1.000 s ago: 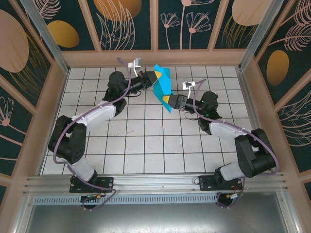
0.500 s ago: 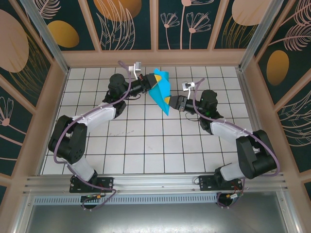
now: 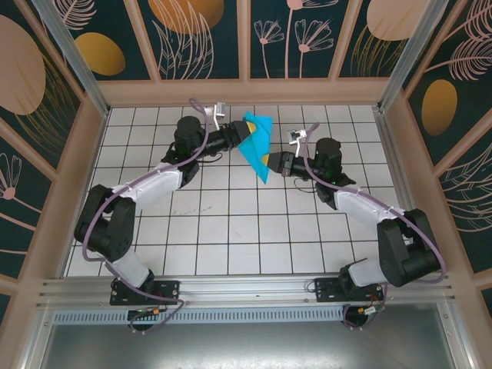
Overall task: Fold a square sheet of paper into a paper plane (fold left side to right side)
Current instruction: Turn over the paper at the center of the table.
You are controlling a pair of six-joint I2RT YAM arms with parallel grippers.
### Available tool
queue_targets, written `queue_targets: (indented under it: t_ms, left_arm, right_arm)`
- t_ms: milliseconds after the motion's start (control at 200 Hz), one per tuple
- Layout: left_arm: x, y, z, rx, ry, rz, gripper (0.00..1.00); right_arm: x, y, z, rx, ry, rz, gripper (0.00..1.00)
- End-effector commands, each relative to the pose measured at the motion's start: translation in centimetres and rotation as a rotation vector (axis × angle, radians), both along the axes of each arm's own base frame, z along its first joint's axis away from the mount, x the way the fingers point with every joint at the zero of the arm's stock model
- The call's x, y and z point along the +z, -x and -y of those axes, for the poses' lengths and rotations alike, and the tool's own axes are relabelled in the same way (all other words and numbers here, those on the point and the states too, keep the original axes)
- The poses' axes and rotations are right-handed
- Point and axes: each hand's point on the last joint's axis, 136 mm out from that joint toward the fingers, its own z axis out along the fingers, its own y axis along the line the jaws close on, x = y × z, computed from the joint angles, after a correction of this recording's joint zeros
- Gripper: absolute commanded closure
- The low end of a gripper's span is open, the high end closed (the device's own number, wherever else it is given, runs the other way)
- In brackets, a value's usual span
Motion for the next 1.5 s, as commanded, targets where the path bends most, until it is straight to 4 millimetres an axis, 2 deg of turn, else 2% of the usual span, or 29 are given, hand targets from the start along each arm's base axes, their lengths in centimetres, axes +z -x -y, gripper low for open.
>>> queue_targets:
  t_ms: [0, 105, 235, 315, 345, 375, 525, 646, 776, 921, 1021, 1096, 1171, 1301, 1401, 1491]
  left_arm:
    - [2.3, -0.5, -3.3, 0.148, -0.141, 0.117, 0.47]
    - [3.3, -0.1, -6.9, 0.304, -0.262, 0.178, 0.38]
    - [3.5, 1.1, -10.8, 0.46, -0.383, 0.214, 0.35]
    - [3.1, 2.0, -12.9, 0.541, -0.422, 0.212, 0.35]
    - [3.3, 2.3, -13.5, 0.566, -0.424, 0.218, 0.34]
    - [2.1, 2.6, -14.2, 0.584, -0.449, 0.199, 0.34]
    - [0.8, 3.8, -16.0, 0.639, -0.493, 0.177, 0.34]
    - [0.4, 4.2, -16.6, 0.653, -0.517, 0.169, 0.34]
    - [0.2, 4.3, -16.9, 0.663, -0.528, 0.163, 0.34]
    - [-0.3, 4.3, -16.9, 0.66, -0.533, 0.147, 0.34]
    - [-0.9, 4.2, -16.3, 0.634, -0.526, 0.131, 0.34]
    - [-1.6, 4.2, -15.8, 0.605, -0.523, 0.113, 0.34]
    - [-2.4, 4.2, -15.1, 0.57, -0.512, 0.091, 0.33]
    - [-4.5, 4.4, -13.5, 0.491, -0.465, 0.036, 0.32]
    - [-6.5, 4.6, -11.7, 0.401, -0.422, -0.017, 0.32]
    - [-8.3, 5.0, -9.4, 0.288, -0.346, -0.065, 0.34]
  right_arm:
    - [-0.3, -1.0, 1.5, -0.1, 0.181, 0.046, 0.82]
    - [-3.1, -2.3, 4.1, -0.26, 0.478, -0.015, 0.82]
    - [-5.8, -3.0, 8.2, -0.479, 0.93, -0.064, 0.83]
    - [-7.0, -2.6, 9.1, -0.533, 1.174, -0.068, 0.83]
    - [-7.5, -2.5, 9.3, -0.546, 1.257, -0.068, 0.83]
    - [-8.1, -2.5, 9.5, -0.554, 1.34, -0.065, 0.83]
    - [-10.4, -2.4, 9.1, -0.552, 1.696, 0.002, 0.86]
    - [-12.5, -2.5, 7.9, -0.504, 1.855, 0.063, 0.86]
    - [-15.4, -1.9, 6.3, -0.411, 1.904, 0.078, 0.85]
    - [-18.8, -0.4, 4.0, -0.25, 1.897, 0.059, 0.83]
    - [-21.1, 1.2, 1.7, -0.105, 1.796, -0.007, 0.73]
    - [-21.9, 2.4, -0.1, -0.019, 1.684, -0.064, 0.63]
    - [-21.2, 3.2, -1.8, 0.019, 1.565, -0.085, 0.53]
    - [-17.7, 3.6, -3.4, 0.014, 1.38, -0.091, 0.36]
    - [-14.5, 3.5, -3.1, -0.032, 1.254, -0.093, 0.3]
    - [-11.7, 2.6, -1.5, -0.108, 1.139, -0.093, 0.27]
